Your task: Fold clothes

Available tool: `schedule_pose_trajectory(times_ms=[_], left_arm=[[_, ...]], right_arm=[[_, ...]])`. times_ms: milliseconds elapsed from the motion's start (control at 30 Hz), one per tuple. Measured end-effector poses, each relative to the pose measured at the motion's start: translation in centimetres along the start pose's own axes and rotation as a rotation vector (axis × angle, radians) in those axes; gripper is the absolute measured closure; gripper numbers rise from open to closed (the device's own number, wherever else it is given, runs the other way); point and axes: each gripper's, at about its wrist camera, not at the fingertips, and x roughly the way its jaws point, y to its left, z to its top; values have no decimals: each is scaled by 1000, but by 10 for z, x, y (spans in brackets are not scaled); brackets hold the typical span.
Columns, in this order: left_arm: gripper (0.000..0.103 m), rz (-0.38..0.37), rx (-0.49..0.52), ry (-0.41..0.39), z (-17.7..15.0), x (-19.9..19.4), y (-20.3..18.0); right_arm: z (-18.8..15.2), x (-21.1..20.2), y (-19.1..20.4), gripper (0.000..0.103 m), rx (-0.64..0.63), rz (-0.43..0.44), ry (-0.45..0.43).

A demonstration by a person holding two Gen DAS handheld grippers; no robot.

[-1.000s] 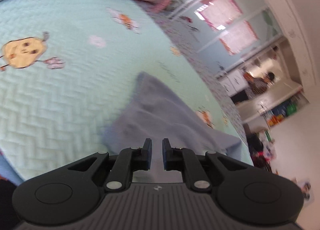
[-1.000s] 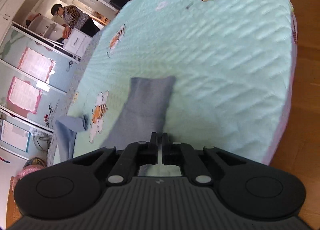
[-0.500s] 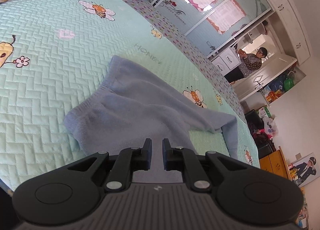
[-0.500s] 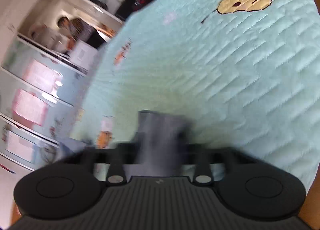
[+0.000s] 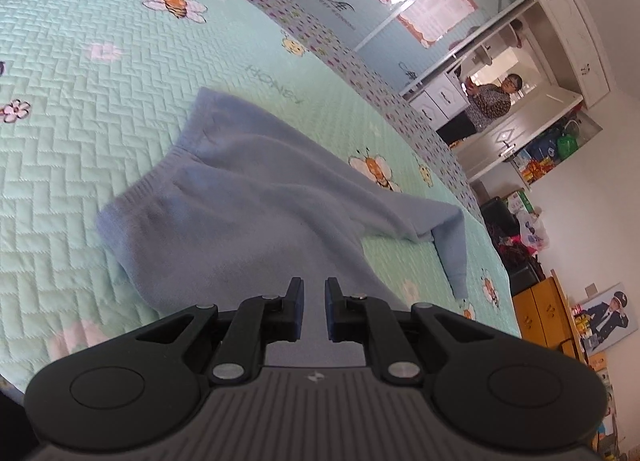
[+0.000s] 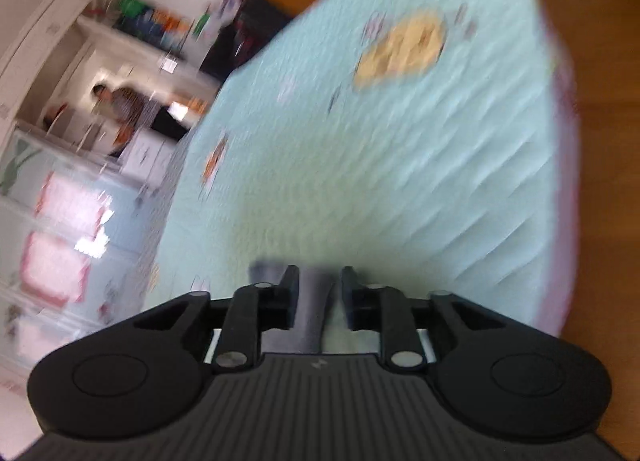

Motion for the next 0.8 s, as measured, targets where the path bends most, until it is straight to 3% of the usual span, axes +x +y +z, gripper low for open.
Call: schedule_pose_trajectory(times_ms=[67, 133, 233, 367, 533, 733, 800], left_arm=[[90, 13, 6, -5, 3, 3, -2], [89, 28, 27, -3, 5, 13, -5], [89, 61, 64, 9, 3, 35, -11], [89, 64, 92, 63, -5, 66, -11], [89, 57, 134, 117, -10, 83, -8], [87, 60, 113, 153, -5, 97, 4], [85, 60, 98, 158, -5, 103, 4]], right_arm=[[5, -15, 15, 73, -29, 50, -11], [0, -20, 44, 65, -96, 116, 28], [-22, -12, 98, 51, -220, 211, 122], [-69, 31, 154, 49, -277, 300, 286], [-117, 125, 198, 49, -297, 234, 411], [-153, 212, 248, 49, -723, 77, 318], [-162, 232, 249, 46, -800, 41, 314]])
